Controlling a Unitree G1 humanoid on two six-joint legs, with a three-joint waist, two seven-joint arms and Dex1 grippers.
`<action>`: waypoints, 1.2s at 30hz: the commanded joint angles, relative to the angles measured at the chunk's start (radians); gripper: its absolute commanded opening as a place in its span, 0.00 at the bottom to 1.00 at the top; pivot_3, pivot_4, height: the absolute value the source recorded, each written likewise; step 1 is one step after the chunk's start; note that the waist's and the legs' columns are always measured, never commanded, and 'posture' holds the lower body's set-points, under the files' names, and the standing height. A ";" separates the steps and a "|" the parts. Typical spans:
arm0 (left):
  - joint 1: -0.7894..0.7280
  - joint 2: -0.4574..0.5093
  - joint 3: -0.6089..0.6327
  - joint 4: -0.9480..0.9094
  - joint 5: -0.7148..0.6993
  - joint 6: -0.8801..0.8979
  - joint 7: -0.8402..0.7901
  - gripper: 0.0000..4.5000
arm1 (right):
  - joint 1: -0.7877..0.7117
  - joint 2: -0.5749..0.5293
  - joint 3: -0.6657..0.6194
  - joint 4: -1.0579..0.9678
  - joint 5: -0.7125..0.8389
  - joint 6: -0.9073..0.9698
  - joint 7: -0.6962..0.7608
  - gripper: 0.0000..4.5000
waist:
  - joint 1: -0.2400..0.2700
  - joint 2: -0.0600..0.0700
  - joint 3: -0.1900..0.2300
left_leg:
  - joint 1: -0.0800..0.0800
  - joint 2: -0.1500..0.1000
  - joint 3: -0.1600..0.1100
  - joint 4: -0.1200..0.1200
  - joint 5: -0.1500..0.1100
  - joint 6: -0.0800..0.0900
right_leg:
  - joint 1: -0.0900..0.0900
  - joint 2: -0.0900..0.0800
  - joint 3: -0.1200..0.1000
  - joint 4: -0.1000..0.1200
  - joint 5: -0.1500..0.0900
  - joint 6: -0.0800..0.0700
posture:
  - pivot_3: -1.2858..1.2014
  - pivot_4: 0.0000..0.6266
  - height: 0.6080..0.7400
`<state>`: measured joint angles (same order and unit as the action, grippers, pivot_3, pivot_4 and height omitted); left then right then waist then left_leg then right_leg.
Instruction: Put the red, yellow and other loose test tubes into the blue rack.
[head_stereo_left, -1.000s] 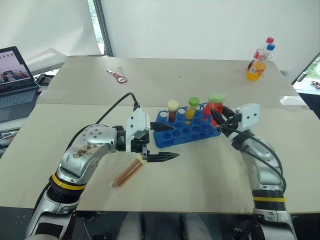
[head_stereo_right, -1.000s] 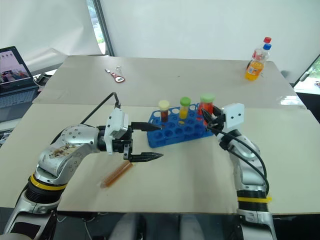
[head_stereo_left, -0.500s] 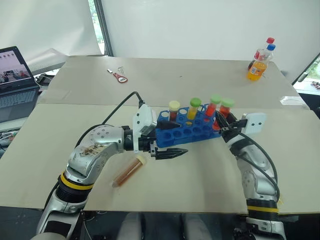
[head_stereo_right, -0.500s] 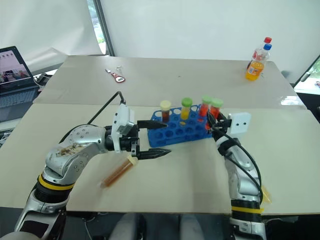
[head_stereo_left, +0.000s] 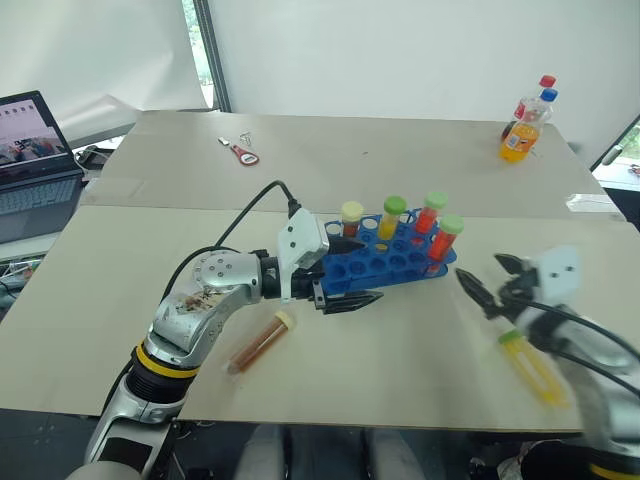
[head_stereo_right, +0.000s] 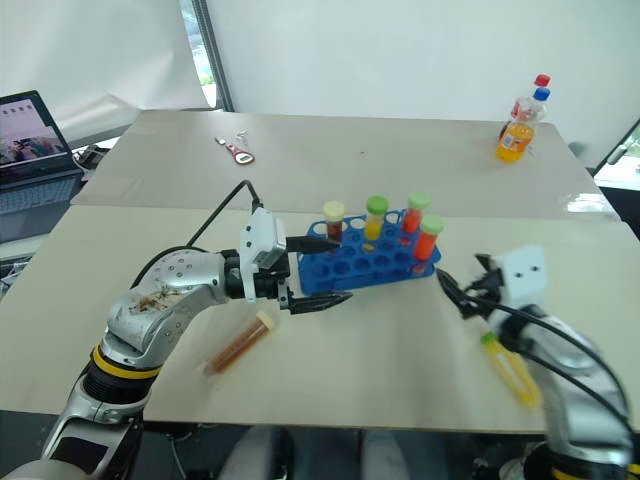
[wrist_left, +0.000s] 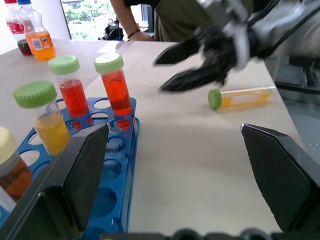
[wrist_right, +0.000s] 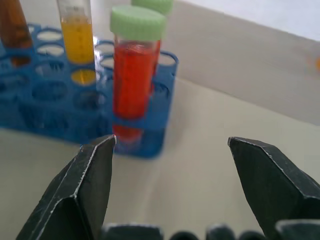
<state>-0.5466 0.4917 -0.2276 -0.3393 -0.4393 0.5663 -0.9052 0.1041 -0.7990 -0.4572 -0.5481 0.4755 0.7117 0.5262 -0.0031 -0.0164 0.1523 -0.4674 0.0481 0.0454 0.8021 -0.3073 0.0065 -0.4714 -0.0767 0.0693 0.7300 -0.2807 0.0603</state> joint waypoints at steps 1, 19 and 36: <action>-0.003 0.036 -0.010 -0.031 0.013 -0.044 -0.057 1.00 | 0.042 -0.173 -0.143 -0.140 0.097 0.313 0.056 0.89 | -0.005 0.000 0.000 | 0.000 0.000 0.000 0.000 0.000 0.000 | 0.000 0.000 0.000 0.000 0.000 -0.001 | 0.52 0.24 0.48; 0.048 0.066 -0.074 -0.116 -0.001 -0.087 -0.179 1.00 | -0.105 -0.458 0.208 0.110 0.135 0.614 0.183 0.89 | 0.002 -0.003 0.002 | 0.009 0.000 -0.005 -0.004 -0.001 0.003 | 0.015 0.002 0.000 -0.013 -0.002 0.000 | 0.52 0.24 0.48; 0.075 0.037 -0.066 -0.116 0.019 -0.086 -0.113 1.00 | -0.159 -0.551 0.343 0.194 0.079 0.494 0.329 0.21 | 0.009 -0.003 0.001 | 0.009 0.000 -0.005 -0.004 -0.002 0.003 | 0.015 0.002 0.000 -0.013 -0.002 0.001 | 0.52 0.24 0.48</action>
<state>-0.4723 0.5340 -0.3249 -0.4316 -0.4117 0.4969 -1.0318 -0.0438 -1.3358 -0.0544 -0.3370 0.5543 1.2276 0.8340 0.0059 -0.0192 0.1538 -0.4582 0.0477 0.0405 0.7982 -0.3089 0.0093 -0.4567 -0.0750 0.0689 0.7171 -0.2824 0.0609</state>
